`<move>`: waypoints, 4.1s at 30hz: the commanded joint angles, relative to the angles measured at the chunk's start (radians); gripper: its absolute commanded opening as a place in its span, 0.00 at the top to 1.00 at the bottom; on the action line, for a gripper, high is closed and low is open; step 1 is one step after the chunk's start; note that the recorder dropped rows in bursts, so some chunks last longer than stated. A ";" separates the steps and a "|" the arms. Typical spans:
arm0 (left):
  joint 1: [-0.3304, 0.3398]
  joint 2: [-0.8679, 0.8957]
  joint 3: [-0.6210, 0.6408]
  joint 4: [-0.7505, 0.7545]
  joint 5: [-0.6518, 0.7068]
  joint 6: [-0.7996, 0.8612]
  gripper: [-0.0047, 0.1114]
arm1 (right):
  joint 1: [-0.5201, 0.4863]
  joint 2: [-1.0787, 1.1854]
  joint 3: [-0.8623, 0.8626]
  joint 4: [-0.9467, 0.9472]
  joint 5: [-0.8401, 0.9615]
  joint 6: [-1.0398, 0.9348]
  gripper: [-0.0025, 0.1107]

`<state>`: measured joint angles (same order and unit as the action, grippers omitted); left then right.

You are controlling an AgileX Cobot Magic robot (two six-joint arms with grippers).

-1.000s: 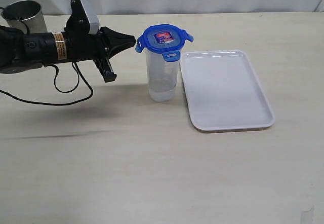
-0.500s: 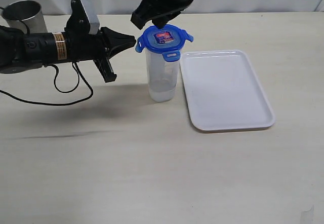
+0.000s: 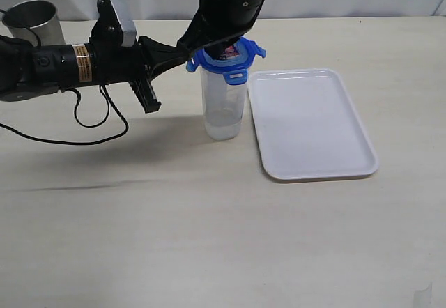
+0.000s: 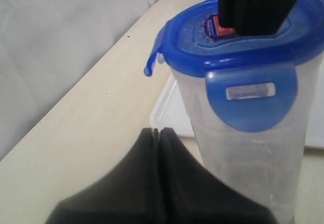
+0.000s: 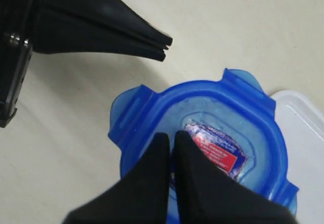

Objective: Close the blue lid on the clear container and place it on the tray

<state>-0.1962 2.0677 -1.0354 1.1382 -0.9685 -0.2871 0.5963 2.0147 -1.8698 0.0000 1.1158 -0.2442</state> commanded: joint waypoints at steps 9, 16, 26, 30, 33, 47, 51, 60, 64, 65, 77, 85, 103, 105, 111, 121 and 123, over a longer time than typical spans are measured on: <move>-0.001 -0.001 0.004 -0.016 -0.009 -0.006 0.96 | -0.001 0.032 -0.003 -0.008 -0.003 -0.031 0.94; -0.001 -0.001 0.004 -0.016 -0.009 -0.006 0.96 | -0.003 0.009 -0.001 -0.019 -0.082 -0.052 0.94; -0.001 -0.001 0.004 -0.016 -0.009 -0.006 0.96 | -0.003 -0.080 -0.001 -0.038 -0.083 -0.043 0.93; -0.001 -0.001 0.004 -0.016 -0.009 -0.006 0.96 | -0.003 -0.099 -0.001 -0.038 -0.011 -0.038 0.81; -0.001 -0.001 0.004 -0.016 -0.009 -0.006 0.96 | -0.003 -0.101 0.003 -0.038 0.052 -0.060 0.77; -0.001 -0.001 0.004 -0.016 -0.009 -0.006 0.96 | -0.005 -0.070 0.073 -0.038 -0.013 -0.040 0.77; -0.001 -0.001 0.004 -0.016 -0.009 -0.006 0.96 | -0.009 -0.055 0.073 -0.038 -0.010 -0.040 0.77; -0.001 -0.001 0.004 -0.016 -0.009 -0.006 0.96 | -0.051 -0.021 0.073 -0.021 -0.005 -0.045 0.77; -0.001 -0.001 0.004 -0.016 -0.009 -0.006 0.96 | -0.052 0.001 0.073 0.046 -0.005 -0.101 0.77; -0.001 -0.001 0.004 -0.016 -0.009 -0.006 0.96 | -0.052 0.006 0.073 0.066 -0.005 -0.113 0.77; -0.001 -0.001 0.004 -0.029 -0.008 -0.035 0.96 | -0.052 0.029 0.073 0.082 0.024 -0.145 0.77; 0.059 -0.001 0.004 0.001 -0.028 -0.100 0.93 | -0.052 0.029 0.073 0.067 0.022 -0.145 0.77; 0.000 0.059 0.004 0.118 -0.017 -0.119 0.06 | -0.052 0.029 0.073 0.067 0.009 -0.145 0.77; -0.017 0.107 0.004 0.035 -0.016 -0.060 0.06 | -0.052 0.029 0.073 0.067 0.009 -0.145 0.77; -0.061 0.200 -0.030 -0.045 -0.127 0.040 0.06 | -0.052 0.029 0.073 0.067 0.009 -0.145 0.77; -0.130 0.279 -0.141 -0.078 -0.146 0.024 0.06 | -0.052 0.029 0.073 0.067 0.009 -0.137 0.77; -0.137 0.288 -0.158 -0.080 -0.151 0.024 0.06 | -0.052 0.029 0.073 0.067 0.009 -0.137 0.77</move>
<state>-0.3186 2.3435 -1.1706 1.0735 -1.0946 -0.2561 0.5496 2.0013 -1.8176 0.0943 1.0968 -0.3807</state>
